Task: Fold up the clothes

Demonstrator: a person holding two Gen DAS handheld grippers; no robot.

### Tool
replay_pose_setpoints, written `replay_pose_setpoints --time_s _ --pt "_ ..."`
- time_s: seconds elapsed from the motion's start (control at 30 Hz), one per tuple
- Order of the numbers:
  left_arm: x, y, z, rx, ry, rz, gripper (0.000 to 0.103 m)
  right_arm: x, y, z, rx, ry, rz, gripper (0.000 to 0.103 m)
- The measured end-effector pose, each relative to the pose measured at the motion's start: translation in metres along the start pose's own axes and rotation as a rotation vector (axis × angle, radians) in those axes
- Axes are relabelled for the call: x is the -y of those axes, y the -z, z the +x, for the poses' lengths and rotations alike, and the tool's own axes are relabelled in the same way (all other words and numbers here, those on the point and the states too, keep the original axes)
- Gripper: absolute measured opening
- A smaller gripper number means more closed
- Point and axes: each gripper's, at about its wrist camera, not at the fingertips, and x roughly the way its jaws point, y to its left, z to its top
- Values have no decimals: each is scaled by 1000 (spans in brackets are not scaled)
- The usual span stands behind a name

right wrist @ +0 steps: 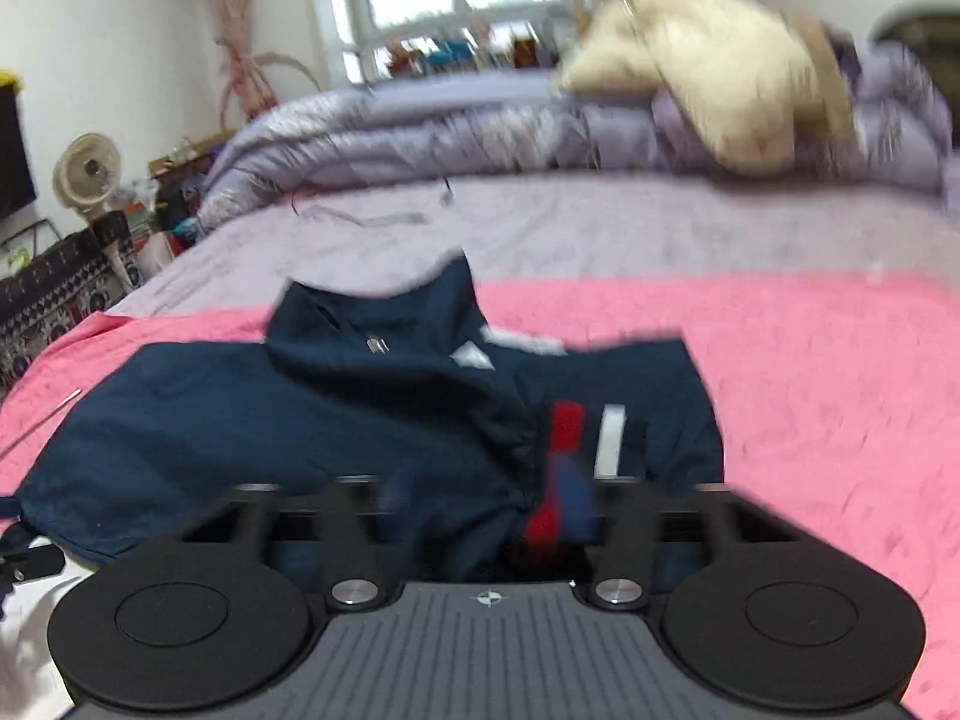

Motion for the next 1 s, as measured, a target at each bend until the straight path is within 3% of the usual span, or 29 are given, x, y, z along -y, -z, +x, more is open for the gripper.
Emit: replay_pose_setpoints --time_s 0.07,0.13,0.23,0.33,0.43,0.6,0.8,0.93,1.0 --pt "0 2 3 -22 -25 11 99 -13 -3 -2 23 5 -114 57" --pt "-2 6 12 -75 -62 14 99 -24 1 2 -14 41 -189 57" --pt "-14 14 9 -98 -64 -49 99 -17 12 34 -129 88 -201 57" --pt "-23 20 -9 -95 -94 -77 99 -23 3 29 -141 121 -212 52" --pt "-29 34 -30 -106 -153 -77 99 -33 0 -11 -64 47 -236 60" --pt "-37 69 -86 -117 -120 -89 99 -34 26 -88 -33 24 -292 65" --pt "-28 114 -142 -203 -58 -22 99 -30 94 -193 -193 -6 -278 67" --pt "-11 138 -161 -232 -44 28 99 -23 137 -227 -301 -28 -208 70" --pt "-1 148 -162 -245 -40 53 99 -31 154 -231 -351 -16 -249 71"
